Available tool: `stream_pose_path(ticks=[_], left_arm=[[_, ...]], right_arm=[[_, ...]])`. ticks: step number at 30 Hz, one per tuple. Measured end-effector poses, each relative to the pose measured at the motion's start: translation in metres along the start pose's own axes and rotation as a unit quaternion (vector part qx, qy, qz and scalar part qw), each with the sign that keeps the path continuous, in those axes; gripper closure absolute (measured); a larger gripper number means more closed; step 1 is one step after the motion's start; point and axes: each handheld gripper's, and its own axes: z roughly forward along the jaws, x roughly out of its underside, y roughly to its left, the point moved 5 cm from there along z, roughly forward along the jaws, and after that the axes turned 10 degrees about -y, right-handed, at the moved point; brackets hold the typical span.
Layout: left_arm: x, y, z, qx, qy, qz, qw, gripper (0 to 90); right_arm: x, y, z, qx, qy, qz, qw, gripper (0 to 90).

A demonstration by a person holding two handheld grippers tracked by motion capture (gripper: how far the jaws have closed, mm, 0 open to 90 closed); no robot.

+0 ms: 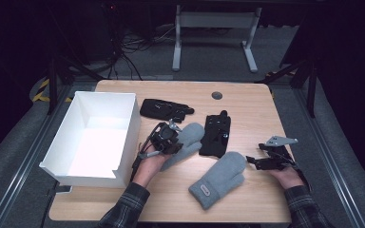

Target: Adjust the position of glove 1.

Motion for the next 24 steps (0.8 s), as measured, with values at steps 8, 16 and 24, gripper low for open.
stream_pose_path(ticks=[8, 16, 24], left_arm=[[0.002, 0.007, 0.019, 0.008, 0.009, 0.015, 0.9998, 30.4], [0.014, 0.011, 0.030, 0.035, 0.013, -0.004, 0.9993, 40.6], [0.015, 0.011, 0.026, 0.043, 0.010, 0.002, 0.9990, 72.2]], right_arm=[[0.000, 0.000, 0.000, 0.000, 0.000, 0.000, 1.0000, 19.2], [0.000, 0.000, 0.000, 0.000, 0.000, 0.000, 1.0000, 19.2], [0.000, 0.000, 0.000, 0.000, 0.000, 0.000, 1.0000, 19.2]])
